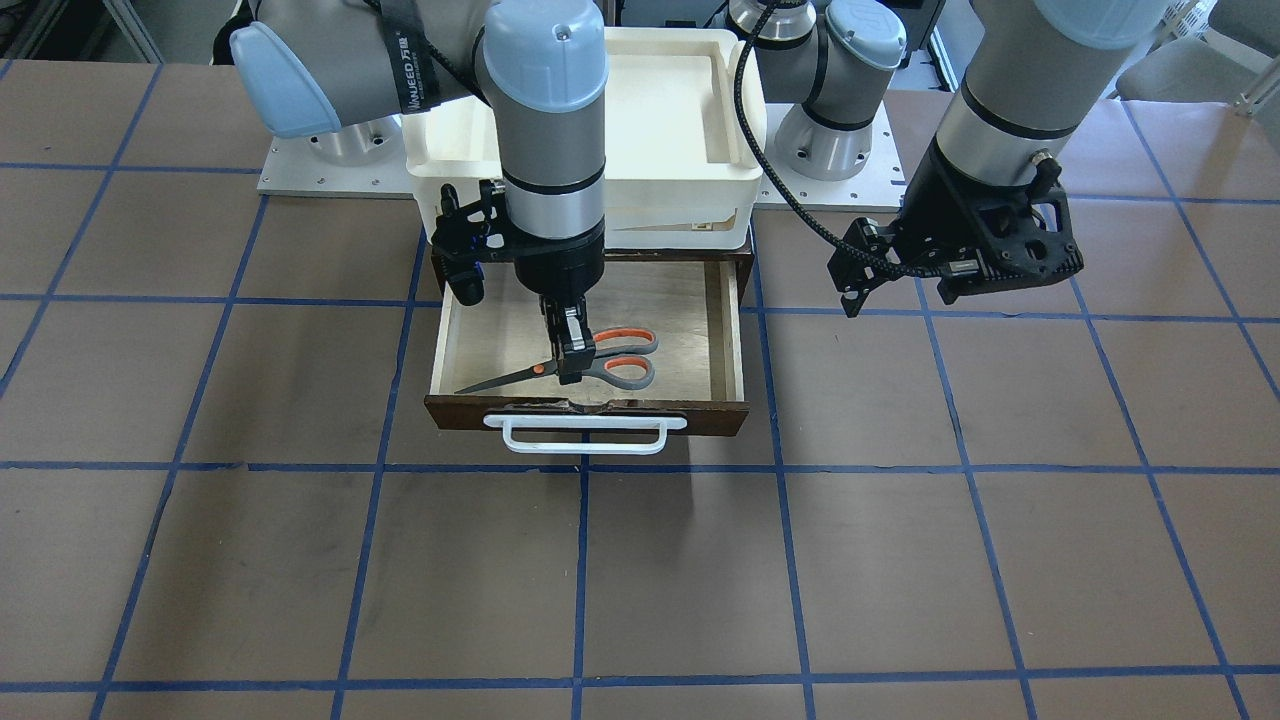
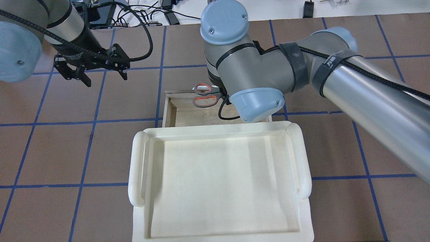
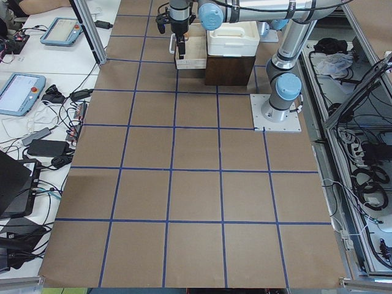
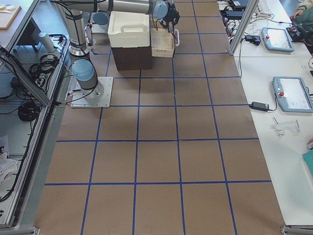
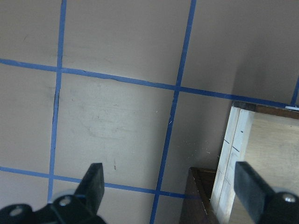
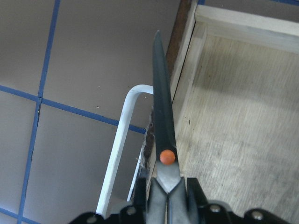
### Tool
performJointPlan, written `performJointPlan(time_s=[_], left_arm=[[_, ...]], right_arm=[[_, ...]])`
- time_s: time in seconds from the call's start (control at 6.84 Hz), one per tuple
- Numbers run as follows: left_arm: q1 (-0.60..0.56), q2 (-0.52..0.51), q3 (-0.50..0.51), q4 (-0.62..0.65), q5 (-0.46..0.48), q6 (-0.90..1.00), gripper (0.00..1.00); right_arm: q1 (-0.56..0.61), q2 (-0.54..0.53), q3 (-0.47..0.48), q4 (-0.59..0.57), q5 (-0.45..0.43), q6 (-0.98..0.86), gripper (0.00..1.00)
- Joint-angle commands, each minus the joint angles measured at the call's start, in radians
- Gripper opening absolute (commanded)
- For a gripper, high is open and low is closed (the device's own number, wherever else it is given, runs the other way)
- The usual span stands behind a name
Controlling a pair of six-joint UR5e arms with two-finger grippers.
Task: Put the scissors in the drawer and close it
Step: 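Lower the scissors into the drawer and open the right gripper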
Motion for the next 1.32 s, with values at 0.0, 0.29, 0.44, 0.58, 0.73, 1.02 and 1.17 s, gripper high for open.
performJointPlan(time_s=[0.0,0.29,0.44,0.58,0.73,1.02,1.17], left_arm=[[0.001,-0.001,0.002,0.01,0.0,0.003,1.0],[-0.001,-0.003,0.0,0.018,0.002,0.01,1.0],[0.001,-0.006,0.0,0.019,0.002,0.009,1.0],[-0.001,-0.006,0.0,0.019,0.002,0.009,1.0],[0.001,-0.006,0.0,0.019,0.002,0.01,1.0],[-0.001,-0.01,0.0,0.026,0.002,0.009,1.0],[-0.001,-0.01,0.0,0.027,0.002,0.007,1.0]], right_arm=[[0.009,0.008,0.002,0.037,0.001,0.073,0.0],[0.032,0.006,0.002,0.091,0.001,0.162,0.0],[0.038,0.012,0.003,0.092,0.005,0.174,0.0],[0.04,0.015,0.003,0.11,0.019,0.174,0.0],[0.04,0.012,0.005,0.118,0.021,0.174,0.0],[0.038,0.017,0.005,0.137,0.034,0.171,0.0],[0.036,0.017,0.005,0.144,0.034,0.168,0.0]])
